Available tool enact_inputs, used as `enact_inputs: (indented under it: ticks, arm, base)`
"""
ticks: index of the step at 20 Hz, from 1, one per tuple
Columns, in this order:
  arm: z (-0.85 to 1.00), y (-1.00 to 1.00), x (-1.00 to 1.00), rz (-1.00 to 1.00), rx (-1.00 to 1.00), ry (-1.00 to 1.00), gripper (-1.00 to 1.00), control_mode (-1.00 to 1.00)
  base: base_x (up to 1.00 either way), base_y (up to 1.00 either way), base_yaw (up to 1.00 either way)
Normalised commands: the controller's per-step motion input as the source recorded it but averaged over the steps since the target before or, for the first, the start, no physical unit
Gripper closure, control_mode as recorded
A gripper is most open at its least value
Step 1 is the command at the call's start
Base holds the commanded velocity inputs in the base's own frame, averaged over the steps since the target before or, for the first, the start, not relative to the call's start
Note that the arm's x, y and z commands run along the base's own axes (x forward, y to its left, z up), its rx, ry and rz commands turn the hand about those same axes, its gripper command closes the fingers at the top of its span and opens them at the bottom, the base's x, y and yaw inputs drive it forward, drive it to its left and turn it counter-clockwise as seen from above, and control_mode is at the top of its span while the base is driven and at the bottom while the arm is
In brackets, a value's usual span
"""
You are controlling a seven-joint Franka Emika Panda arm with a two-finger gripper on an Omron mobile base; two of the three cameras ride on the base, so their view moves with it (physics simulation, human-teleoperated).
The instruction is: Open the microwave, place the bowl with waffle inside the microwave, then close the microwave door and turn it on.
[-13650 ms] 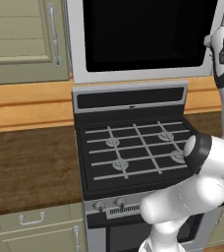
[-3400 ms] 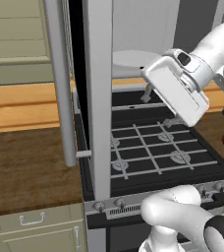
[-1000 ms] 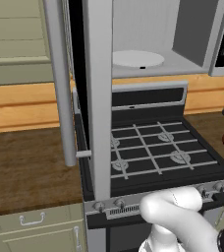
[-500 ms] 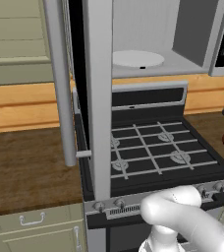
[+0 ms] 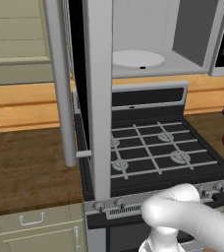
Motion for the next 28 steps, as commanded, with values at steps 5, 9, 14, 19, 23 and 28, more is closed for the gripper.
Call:
enact_inputs:
  ticks: [5,9,14,19,23,28]
  arm:
    - [-0.2,-0.41,0.38,0.0,0.0,0.0,-1.0,-1.0]
    - [-0.31,-0.32,0.29,0.0,-0.03,0.0,-1.0,-1.0]
    - [-0.39,-0.21,0.32,0.0,-0.07,0.0,-1.0,-1.0]
    - [-0.43,-0.12,0.3,0.0,-0.1,0.0,-1.0,-1.0]
    - [-0.42,-0.06,0.3,0.0,-0.11,0.0,-1.0,-1.0]
    - [-0.33,-0.16,0.37,0.0,-0.06,0.0,-1.0,-1.0]
  base:
    - [0.0,0.0,0.0]
    - [0.0,0.0,0.0]
    - [0.0,0.0,0.0]
    - [0.0,0.0,0.0]
    - [0.0,0.0,0.0]
    - [0.0,0.0,0.0]
